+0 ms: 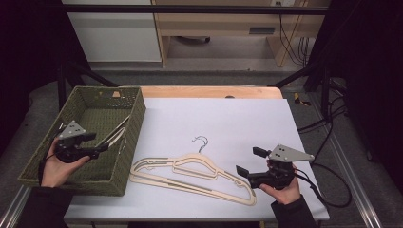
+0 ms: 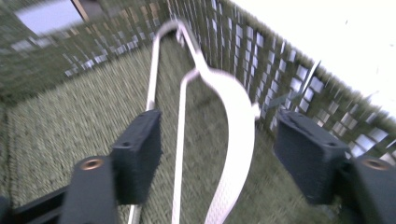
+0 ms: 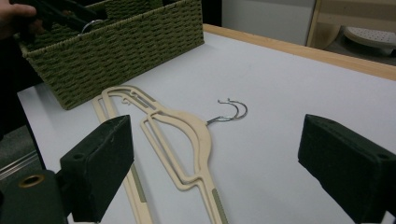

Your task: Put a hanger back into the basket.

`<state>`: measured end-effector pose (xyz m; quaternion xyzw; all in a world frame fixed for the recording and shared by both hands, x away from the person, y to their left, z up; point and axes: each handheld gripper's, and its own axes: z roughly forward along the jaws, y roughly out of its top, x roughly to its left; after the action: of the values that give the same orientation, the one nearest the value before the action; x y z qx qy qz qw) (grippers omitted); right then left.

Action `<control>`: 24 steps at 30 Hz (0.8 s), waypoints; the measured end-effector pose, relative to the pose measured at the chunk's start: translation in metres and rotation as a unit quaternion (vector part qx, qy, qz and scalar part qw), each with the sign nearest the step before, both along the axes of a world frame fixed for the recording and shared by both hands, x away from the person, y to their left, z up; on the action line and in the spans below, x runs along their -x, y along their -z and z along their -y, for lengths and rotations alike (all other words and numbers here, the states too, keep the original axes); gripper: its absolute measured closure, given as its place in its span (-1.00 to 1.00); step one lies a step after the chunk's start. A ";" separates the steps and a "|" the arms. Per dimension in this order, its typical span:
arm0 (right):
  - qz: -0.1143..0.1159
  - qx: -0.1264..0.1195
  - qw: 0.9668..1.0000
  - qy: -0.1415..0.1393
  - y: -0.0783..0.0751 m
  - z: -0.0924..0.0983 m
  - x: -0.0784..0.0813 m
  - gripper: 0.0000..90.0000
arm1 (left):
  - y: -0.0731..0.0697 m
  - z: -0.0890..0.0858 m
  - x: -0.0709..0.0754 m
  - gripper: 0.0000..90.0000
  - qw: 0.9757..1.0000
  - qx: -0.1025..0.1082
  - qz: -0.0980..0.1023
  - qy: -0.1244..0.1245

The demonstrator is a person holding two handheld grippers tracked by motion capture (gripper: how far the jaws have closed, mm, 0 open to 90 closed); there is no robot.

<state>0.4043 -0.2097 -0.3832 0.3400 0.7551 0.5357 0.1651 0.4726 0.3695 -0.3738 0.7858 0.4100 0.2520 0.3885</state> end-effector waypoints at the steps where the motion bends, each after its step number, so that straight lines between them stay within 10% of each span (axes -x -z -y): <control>1: -0.002 -0.001 1.000 0.002 0.000 -0.001 -0.001 -0.78 | -0.005 -0.001 0.002 -0.52 1.000 0.012 0.011 -0.003; 5: 0.002 -0.002 1.000 0.009 -0.001 0.000 -0.002 -0.82 | -0.029 0.006 0.018 -0.76 0.997 0.064 0.050 0.000; 11: -0.009 -0.010 1.000 0.005 0.000 -0.002 -0.003 -0.75 | -0.046 0.037 0.038 -0.86 0.992 0.086 0.085 0.028; 16: -0.009 0.006 1.000 0.008 0.003 -0.004 -0.006 -0.73 | -0.049 0.071 0.051 -0.87 0.987 0.111 0.098 0.058; 24: -0.026 0.049 0.998 -0.006 0.014 -0.012 -0.012 -0.63 | -0.036 0.115 0.059 -0.89 0.986 0.101 0.095 0.094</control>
<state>0.4160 -0.1976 -0.3970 0.3411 0.7864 0.4900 0.1588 0.4137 0.2547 -0.3380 0.7500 0.3190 0.2448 0.5251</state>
